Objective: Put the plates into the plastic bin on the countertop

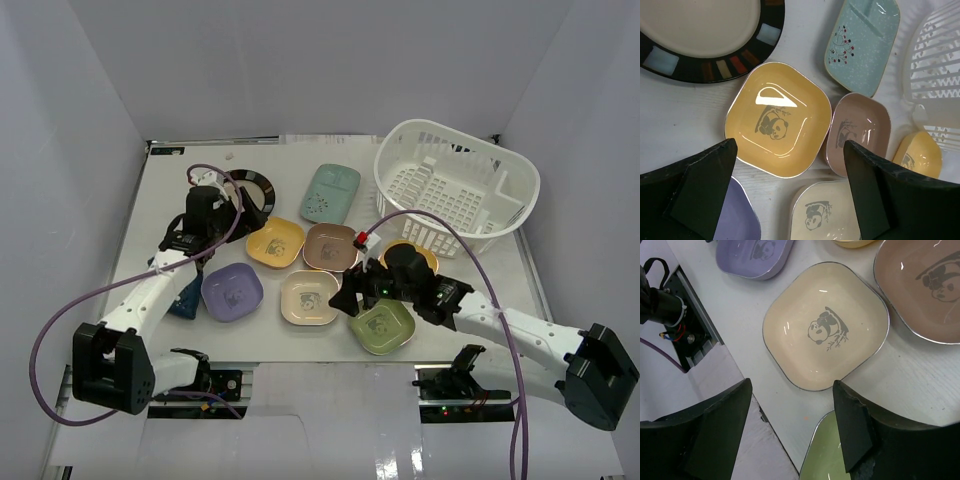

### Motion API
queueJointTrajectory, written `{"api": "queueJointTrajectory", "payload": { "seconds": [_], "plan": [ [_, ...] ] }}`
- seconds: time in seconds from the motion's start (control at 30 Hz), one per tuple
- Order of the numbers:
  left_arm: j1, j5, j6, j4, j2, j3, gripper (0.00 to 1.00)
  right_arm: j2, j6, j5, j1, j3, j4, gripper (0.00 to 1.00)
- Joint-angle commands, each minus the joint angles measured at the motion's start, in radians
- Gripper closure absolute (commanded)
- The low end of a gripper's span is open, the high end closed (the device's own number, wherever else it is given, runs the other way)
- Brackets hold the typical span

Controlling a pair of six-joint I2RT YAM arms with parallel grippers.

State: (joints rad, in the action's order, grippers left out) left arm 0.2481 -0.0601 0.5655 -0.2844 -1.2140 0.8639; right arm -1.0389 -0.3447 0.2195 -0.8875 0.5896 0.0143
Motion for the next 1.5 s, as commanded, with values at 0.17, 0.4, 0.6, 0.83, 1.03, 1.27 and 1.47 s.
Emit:
{"api": "queueJointTrajectory", "payload": {
  "seconds": [0.17,0.4,0.6,0.83,1.03,1.27,1.47],
  "plan": [
    [-0.042,0.045,-0.001,-0.001,-0.019,0.079,0.02,0.046,-0.008,-0.006,-0.027,-0.060,0.124,0.26],
    [-0.243,-0.055,0.112,0.075,-0.108,0.024,0.02,0.129,-0.030,-0.011,-0.031,-0.119,0.121,0.29],
    [-0.363,-0.090,0.181,0.155,-0.211,0.020,0.08,0.163,-0.031,-0.031,-0.031,-0.160,0.133,0.29],
    [-0.452,-0.188,0.249,0.324,-0.399,0.012,0.23,0.142,-0.027,0.006,-0.031,-0.159,0.160,0.30],
    [-0.469,-0.241,0.270,0.428,-0.528,0.029,0.32,0.120,-0.034,0.012,-0.033,-0.159,0.177,0.30],
    [-0.471,-0.322,0.352,0.599,-0.650,0.027,0.46,0.086,-0.056,0.023,-0.031,-0.162,0.208,0.30],
    [-0.486,-0.316,0.407,0.749,-0.674,-0.032,0.94,0.085,-0.060,0.001,-0.031,-0.136,0.197,0.31]
  ]
}}
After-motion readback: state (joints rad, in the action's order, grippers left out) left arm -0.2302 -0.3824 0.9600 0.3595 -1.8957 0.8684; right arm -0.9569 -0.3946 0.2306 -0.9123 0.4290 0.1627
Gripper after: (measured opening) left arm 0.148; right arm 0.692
